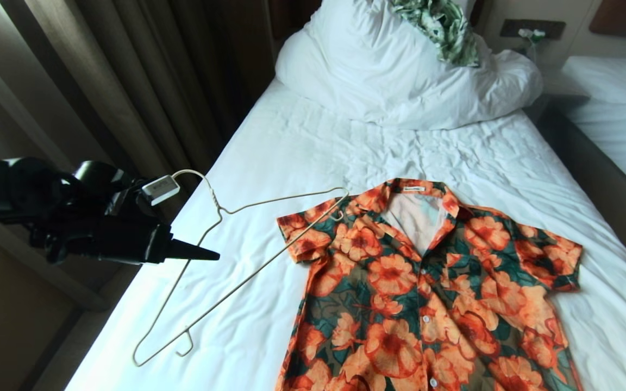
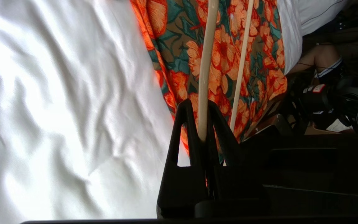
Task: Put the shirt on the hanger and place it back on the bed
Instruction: Lift the shirt and hanger
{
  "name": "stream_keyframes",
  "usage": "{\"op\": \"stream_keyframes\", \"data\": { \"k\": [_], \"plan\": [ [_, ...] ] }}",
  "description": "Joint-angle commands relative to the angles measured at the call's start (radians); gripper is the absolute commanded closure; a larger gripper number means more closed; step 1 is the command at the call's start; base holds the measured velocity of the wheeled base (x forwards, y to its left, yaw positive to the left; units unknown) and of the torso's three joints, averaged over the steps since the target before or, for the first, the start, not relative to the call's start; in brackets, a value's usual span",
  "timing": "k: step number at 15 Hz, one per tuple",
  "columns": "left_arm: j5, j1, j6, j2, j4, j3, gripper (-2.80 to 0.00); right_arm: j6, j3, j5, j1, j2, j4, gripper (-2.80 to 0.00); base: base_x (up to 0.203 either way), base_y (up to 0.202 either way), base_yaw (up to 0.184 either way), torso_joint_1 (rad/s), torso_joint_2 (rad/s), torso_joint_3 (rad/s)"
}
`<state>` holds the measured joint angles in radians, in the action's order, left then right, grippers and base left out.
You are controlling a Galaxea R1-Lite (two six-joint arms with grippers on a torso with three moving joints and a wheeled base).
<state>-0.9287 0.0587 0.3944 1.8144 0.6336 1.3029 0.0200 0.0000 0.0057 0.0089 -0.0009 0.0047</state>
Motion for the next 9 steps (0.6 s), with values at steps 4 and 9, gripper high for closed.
{"op": "stream_keyframes", "data": {
  "k": [4, 9],
  "plan": [
    [0.090, -0.114, -0.077, -0.346, 0.041, -0.117, 0.00, 0.000, 0.000, 0.000, 0.000, -0.001, 0.000, 0.00, 0.000, 0.000, 0.000, 0.000, 0.00, 0.000],
    [0.234, -0.325, -0.153, -0.546, 0.043, -0.168, 0.00, 0.000, 0.000, 0.000, 0.000, -0.001, 0.000, 0.00, 0.000, 0.000, 0.000, 0.000, 0.00, 0.000]
  ]
}}
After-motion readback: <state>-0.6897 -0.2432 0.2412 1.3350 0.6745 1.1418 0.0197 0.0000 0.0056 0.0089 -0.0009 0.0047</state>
